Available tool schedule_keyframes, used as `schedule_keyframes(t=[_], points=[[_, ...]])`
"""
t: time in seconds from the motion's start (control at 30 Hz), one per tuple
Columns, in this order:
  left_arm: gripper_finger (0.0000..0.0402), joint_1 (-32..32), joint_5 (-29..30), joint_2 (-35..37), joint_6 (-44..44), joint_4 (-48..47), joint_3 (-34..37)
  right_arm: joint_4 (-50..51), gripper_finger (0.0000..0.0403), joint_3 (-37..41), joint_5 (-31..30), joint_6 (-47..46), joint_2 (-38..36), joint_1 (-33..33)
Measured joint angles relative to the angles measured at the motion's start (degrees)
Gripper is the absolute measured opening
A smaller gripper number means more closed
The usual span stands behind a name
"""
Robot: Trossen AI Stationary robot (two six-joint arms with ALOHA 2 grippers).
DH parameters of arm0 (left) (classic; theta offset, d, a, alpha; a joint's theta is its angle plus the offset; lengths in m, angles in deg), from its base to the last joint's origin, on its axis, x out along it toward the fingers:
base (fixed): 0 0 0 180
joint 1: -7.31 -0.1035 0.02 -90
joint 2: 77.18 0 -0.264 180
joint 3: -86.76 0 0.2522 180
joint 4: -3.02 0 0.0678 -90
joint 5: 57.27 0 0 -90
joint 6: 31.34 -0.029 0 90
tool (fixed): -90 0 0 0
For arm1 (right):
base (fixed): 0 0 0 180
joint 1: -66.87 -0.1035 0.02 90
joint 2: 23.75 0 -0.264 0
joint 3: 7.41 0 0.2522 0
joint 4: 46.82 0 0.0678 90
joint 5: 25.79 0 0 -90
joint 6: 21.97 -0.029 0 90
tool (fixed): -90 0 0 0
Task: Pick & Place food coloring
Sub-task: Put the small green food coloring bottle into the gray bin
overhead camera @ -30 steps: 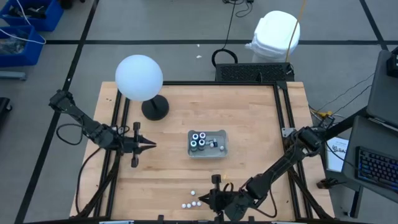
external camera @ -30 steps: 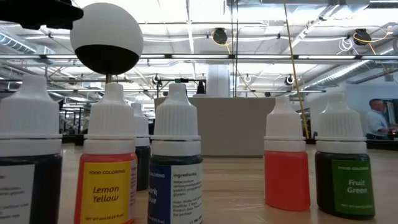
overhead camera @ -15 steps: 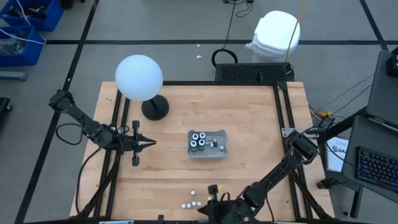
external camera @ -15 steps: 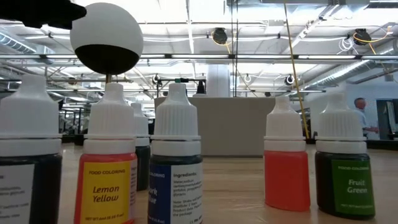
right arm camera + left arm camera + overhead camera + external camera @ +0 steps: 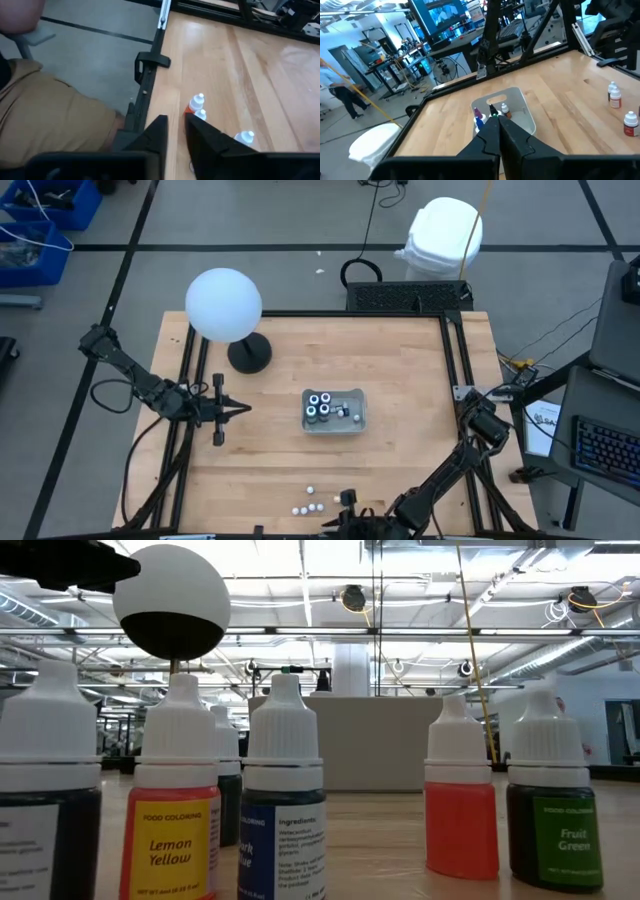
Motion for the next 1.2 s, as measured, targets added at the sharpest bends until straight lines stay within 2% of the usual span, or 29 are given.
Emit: schedule_keyframes(t=[0.1, 0.2, 0.4, 0.5, 0.67, 0.87, 1.0, 1.2], points=[[0.0008, 0.0, 0.0, 0.0, 0.3, -0.2, 0.0, 1.6, 0.0101, 0.0, -0.1, 0.0, 0.0, -0.8], [0.0023, 0.0, 0.0, 0.0, 0.2, -0.2, 0.0, 5.6, 0.0125, 0.0, -3.5, -1.7, 0.0, -1.6], [0.0036, 0.0, 0.0, 0.0, 0.1, -0.2, 0.0, 16.4, 0.0144, 0.1, -9.1, -12.0, -1.0, -2.3], [0.0032, 0.0, 0.0, 0.0, 0.0, -0.2, 0.0, 20.0, 0.0145, 0.1, -8.5, -17.4, -1.7, -1.9], [0.002, 0.0, 0.0, 0.0, 0.0, -0.2, 0.0, 22.3, 0.0144, 0.1, -3.0, -22.2, -1.7, -0.5], [0.0004, 0.0, 0.0, 0.0, -0.3, -0.2, 0.0, 29.0, 0.0146, 0.1, -2.7, -28.5, -1.7, 0.1], [0.0019, 0.0, 0.0, 0.0, -0.3, -0.2, 0.0, 30.9, 0.0146, 0.2, -2.7, -31.8, -1.7, 0.1], [0.0044, 0.0, 0.0, 0.0, -0.4, -0.2, 0.0, 26.1, 0.0145, 3.5, -2.6, -31.2, -1.7, 0.1]])
